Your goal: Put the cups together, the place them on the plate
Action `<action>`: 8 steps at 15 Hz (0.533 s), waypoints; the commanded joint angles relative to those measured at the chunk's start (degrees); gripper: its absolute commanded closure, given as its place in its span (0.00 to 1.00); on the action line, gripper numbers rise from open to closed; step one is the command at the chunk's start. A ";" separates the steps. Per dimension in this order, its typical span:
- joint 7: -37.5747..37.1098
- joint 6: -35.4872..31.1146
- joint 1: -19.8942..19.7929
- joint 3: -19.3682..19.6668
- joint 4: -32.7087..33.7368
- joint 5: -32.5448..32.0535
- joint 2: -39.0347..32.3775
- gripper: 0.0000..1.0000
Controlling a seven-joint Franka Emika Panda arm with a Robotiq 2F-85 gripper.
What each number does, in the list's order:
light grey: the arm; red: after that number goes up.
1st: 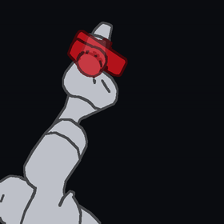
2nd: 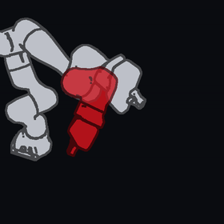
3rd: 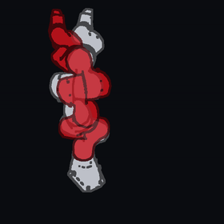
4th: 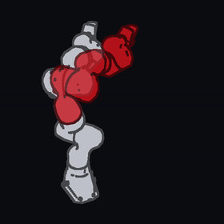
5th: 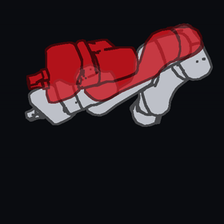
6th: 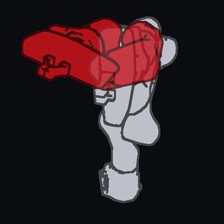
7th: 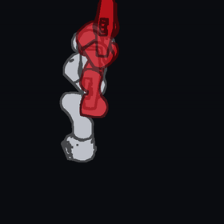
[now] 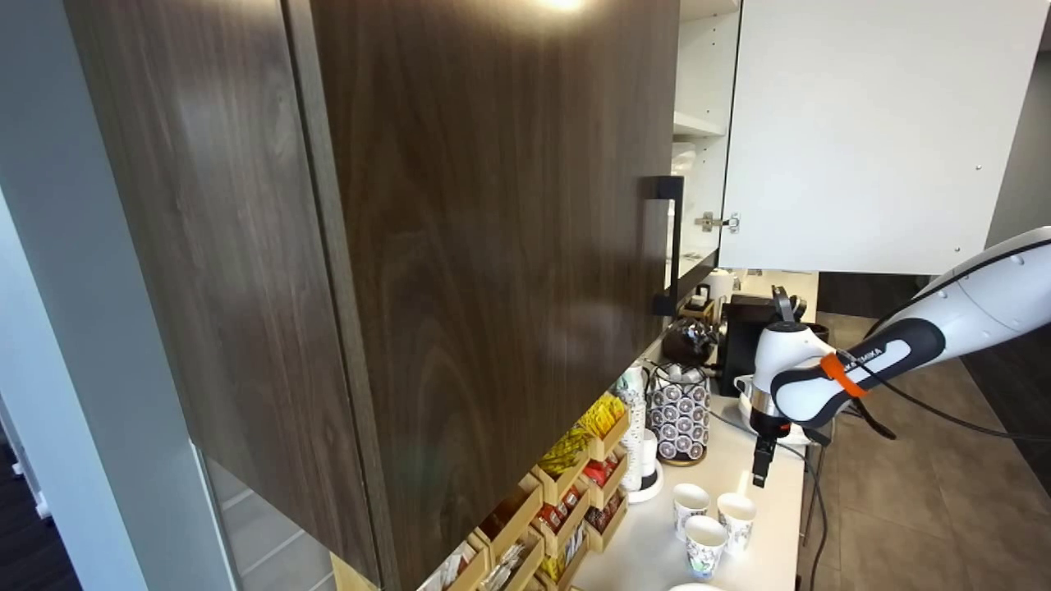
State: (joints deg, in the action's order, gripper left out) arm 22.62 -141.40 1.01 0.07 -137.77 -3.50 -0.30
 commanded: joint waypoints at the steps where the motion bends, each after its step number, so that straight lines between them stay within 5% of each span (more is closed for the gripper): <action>1: -0.03 0.14 -0.21 -0.23 0.07 -0.01 0.02 0.00; 8: 2.45 -10.31 -0.21 -1.97 -0.92 4.24 -6.93 0.00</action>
State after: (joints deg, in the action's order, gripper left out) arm 23.51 -147.68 1.07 -1.09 -138.42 -1.70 -3.66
